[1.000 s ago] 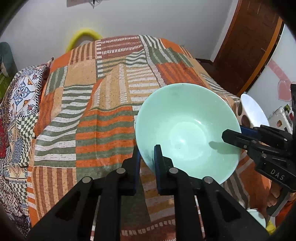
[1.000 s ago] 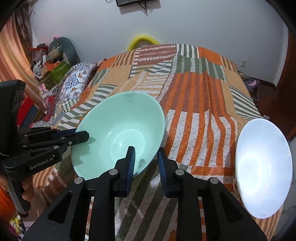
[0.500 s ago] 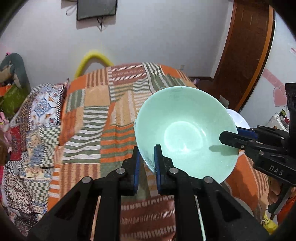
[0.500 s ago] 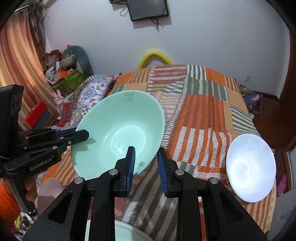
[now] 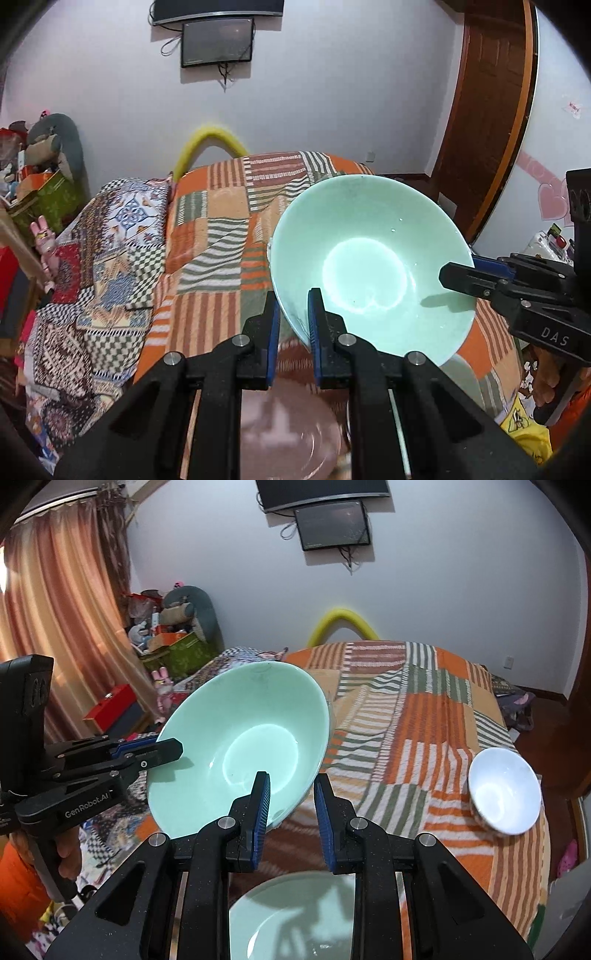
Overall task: Organize plates and bowls
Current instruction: 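Carry the mint green bowl with both tools over the pink bowl, then lower the mint green bowl into the pink bowl and open both tools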
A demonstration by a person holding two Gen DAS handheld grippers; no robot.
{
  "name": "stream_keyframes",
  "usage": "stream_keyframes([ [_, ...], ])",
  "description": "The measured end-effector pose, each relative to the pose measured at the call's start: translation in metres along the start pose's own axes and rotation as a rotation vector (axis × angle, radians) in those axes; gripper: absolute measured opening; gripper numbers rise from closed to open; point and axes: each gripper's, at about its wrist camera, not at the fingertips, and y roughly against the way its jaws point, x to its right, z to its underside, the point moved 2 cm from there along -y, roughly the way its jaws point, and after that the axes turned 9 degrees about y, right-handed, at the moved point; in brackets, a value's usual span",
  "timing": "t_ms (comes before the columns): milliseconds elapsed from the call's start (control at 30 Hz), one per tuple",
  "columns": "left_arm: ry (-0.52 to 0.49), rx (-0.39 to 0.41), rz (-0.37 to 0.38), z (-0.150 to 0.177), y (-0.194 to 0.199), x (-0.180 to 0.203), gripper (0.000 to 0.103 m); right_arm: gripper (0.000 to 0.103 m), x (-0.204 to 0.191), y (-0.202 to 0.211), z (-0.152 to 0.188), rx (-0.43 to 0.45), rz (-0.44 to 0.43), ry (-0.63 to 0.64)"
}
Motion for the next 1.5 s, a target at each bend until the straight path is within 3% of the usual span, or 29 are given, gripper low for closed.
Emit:
stream_keyframes([
  [333, 0.033, 0.016, -0.045, 0.039, 0.047, -0.023, 0.014, 0.022, -0.043, 0.008, 0.019, -0.001, -0.057, 0.029],
  [633, 0.068, 0.002, -0.080, 0.068, 0.059, -0.046, 0.014, 0.022, -0.069, -0.001, 0.034, -0.029, -0.103, 0.047],
  [1033, 0.118, -0.060, -0.134, 0.107, 0.035, -0.077, 0.014, 0.022, -0.093, -0.036, 0.062, -0.131, -0.142, 0.059],
  [1500, 0.175, -0.179, -0.148, 0.141, -0.009, -0.100, 0.014, 0.022, -0.104, -0.076, 0.089, -0.256, -0.147, 0.065],
])
